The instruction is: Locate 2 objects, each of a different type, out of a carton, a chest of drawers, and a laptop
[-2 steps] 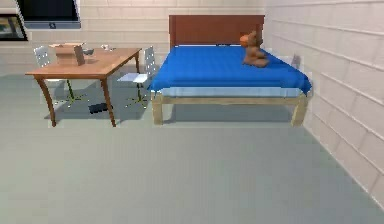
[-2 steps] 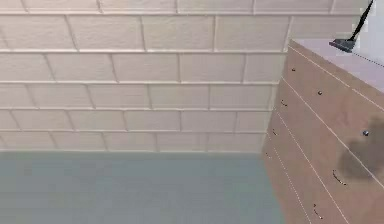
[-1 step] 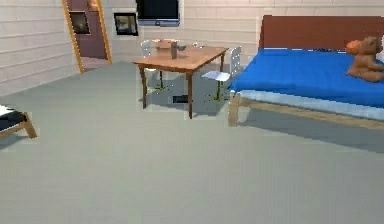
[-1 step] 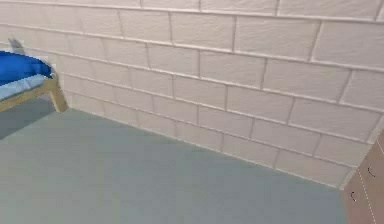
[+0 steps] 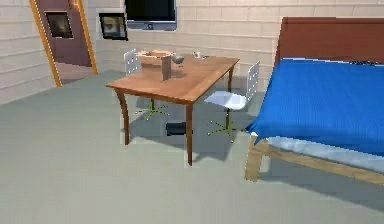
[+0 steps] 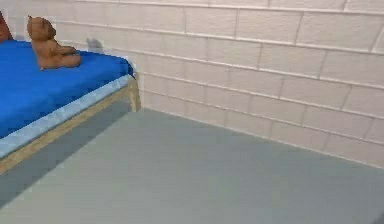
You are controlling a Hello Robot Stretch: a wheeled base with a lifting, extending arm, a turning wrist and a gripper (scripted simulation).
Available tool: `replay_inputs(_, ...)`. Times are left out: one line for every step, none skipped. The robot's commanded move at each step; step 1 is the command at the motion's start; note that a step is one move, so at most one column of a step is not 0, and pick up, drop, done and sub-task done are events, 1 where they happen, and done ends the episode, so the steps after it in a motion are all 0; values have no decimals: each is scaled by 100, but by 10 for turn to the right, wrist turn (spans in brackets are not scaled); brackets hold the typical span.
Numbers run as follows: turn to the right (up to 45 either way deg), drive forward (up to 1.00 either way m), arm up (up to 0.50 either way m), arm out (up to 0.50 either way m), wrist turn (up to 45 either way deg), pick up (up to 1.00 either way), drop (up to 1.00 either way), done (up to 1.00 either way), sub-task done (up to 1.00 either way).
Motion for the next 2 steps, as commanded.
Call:
replay_inputs(-30, 0, 0, 0, 0, 0, 0, 0, 0)
replay_inputs(0, 100, 0, 0, 0, 0, 0, 0, 0)
